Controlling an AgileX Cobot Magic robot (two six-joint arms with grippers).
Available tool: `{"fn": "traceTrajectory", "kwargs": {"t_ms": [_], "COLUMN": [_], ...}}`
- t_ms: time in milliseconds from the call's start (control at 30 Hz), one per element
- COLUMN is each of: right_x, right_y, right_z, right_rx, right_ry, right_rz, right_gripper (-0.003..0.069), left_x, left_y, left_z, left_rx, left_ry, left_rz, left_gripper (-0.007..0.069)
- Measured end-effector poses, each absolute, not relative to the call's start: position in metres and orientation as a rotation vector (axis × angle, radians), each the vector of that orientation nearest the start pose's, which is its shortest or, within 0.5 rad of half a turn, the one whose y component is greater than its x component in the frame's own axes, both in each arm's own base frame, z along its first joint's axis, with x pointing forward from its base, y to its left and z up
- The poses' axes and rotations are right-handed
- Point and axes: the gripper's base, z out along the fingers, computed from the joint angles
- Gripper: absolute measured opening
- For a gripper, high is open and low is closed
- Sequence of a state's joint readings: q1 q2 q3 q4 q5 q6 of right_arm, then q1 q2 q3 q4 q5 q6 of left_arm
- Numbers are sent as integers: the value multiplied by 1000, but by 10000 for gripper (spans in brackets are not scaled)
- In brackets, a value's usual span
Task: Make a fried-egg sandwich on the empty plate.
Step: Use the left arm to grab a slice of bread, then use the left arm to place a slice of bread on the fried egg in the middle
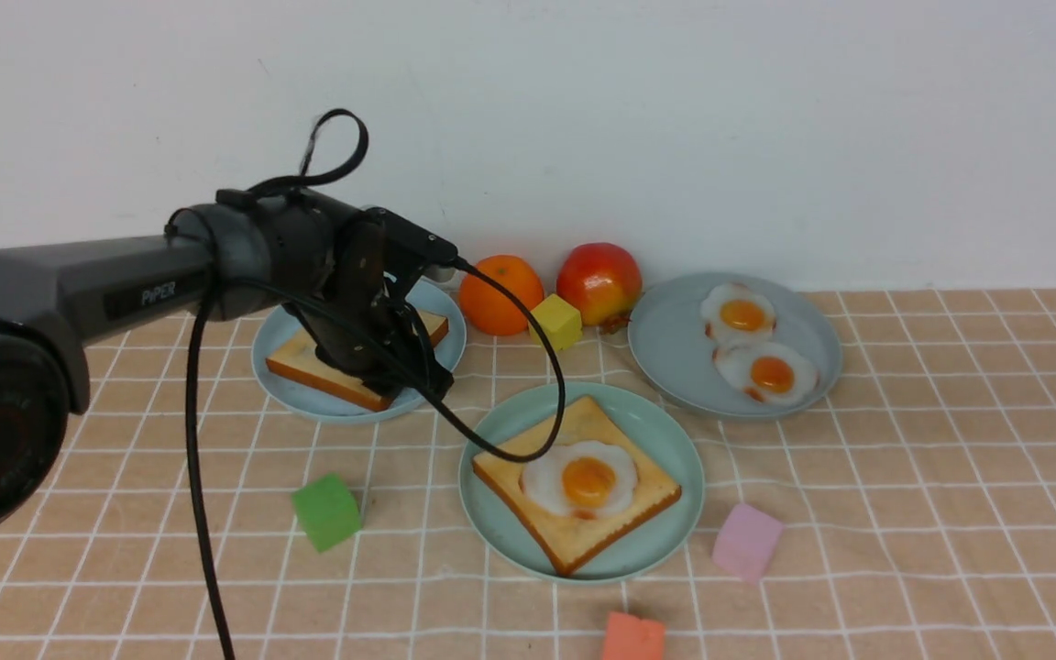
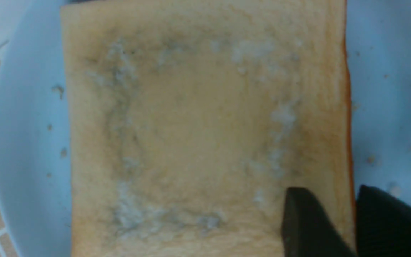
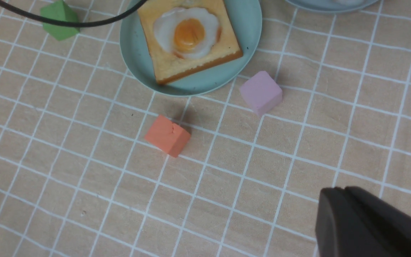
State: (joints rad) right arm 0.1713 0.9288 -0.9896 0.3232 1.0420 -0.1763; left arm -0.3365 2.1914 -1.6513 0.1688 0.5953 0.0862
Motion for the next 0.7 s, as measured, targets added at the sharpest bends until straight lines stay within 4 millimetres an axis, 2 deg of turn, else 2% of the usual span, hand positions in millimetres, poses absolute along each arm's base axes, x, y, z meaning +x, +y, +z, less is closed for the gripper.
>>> {"fn": "traceTrajectory", "kwargs": {"t_ms": [33,67,233,333,433,467,500,533,567,700], "right_x": [156,156,156,156,151,150,147,146,143,136], "right_y": [52,52,53,53,52,52,52,51,51,49], "right_z": [364,364,364,364,367,368,369,370,372,377], "right_rx": [-344,-344,-346,-347,-348,-347,-347,-348,-347,-350], "right_ry": [2414,2414,2414,2412,2393,2390,2378,2374,2358,2326], "right_rz": [413,413,417,418,420,421,421,421,420,409], "right_gripper": [35,36,40,43,45,45,47,48,50,52], "left_x": [453,453,453,452,451,451,448,448,445,428], "left_y": [-149,-149,-149,-149,-148,-148,-147,-147,-146,-151], "left_z": [162,162,164,168,191,193,211,211,229,260], "left_rx": [688,688,671,666,646,643,629,629,613,611], "left_ry": [2516,2516,2526,2532,2506,2503,2470,2470,2440,2436], "left_rz": [83,83,81,82,76,74,69,69,59,26], "left_gripper": [136,131,5,-13,-13,-13,-13,-13,-13,-13]}}
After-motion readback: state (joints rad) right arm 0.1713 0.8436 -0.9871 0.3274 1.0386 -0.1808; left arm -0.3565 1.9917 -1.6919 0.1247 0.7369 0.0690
